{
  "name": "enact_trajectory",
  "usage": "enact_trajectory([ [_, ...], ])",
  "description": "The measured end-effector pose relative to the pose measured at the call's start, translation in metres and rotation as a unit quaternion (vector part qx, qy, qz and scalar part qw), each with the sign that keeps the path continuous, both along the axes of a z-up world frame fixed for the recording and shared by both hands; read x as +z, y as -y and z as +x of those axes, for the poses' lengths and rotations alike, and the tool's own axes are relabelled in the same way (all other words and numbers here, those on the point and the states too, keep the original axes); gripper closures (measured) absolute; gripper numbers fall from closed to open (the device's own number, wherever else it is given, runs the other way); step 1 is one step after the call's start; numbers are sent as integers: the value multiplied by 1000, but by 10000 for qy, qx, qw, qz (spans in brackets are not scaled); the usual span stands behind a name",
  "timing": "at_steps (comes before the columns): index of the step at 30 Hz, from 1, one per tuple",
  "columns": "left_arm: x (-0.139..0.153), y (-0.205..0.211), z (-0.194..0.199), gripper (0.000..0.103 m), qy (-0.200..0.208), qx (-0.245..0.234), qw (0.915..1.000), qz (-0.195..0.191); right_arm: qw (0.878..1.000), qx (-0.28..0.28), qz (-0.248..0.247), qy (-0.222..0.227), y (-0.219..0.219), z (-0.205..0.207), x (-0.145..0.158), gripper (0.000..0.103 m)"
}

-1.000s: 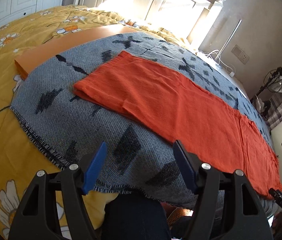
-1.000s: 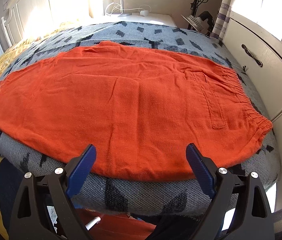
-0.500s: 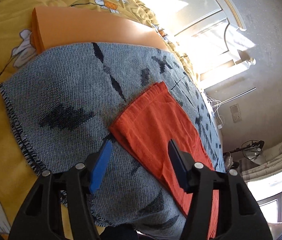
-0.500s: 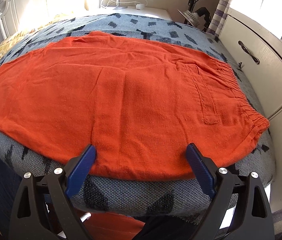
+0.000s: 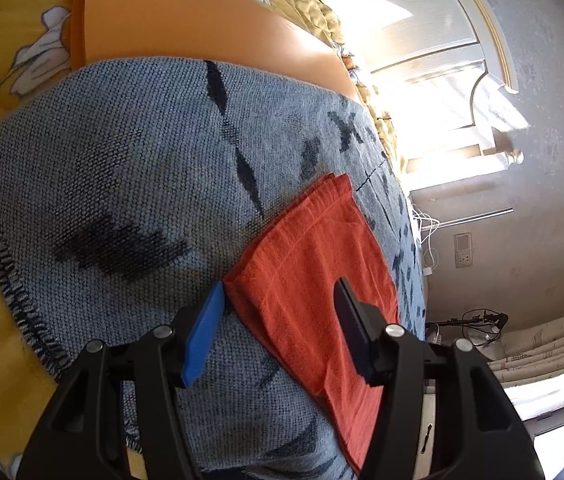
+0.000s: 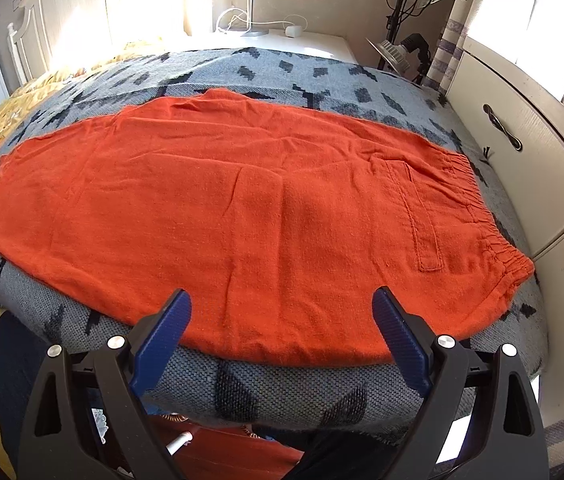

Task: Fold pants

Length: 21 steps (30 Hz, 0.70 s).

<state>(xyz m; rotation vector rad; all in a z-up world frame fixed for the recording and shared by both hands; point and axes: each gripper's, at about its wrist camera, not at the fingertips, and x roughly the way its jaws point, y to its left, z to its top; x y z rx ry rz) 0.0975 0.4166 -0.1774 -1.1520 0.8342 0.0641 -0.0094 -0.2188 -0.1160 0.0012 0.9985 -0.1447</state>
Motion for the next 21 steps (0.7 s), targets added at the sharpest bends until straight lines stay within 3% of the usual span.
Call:
enact_trajectory([
  [4, -7, -8, 0, 59, -15, 119, 9996, -251, 10000, 3, 39, -53, -1, 0, -4, 15],
  [8, -26, -18, -11, 67, 282, 370, 9923, -1148, 9999, -12, 114, -75, 1, -2, -5, 15],
  [13, -29, -10, -14, 67, 408, 231, 9910, -1253, 9998, 8, 153, -118, 1, -1, -8, 15],
  [17, -35, -6, -21, 67, 338, 429, 9838, -1707, 9996, 34, 247, -139, 0, -1, -11, 15],
  [21, -28, -1, -9, 69, 197, 387, 9886, -1441, 9991, 94, 332, -247, -4, 2, -17, 15],
])
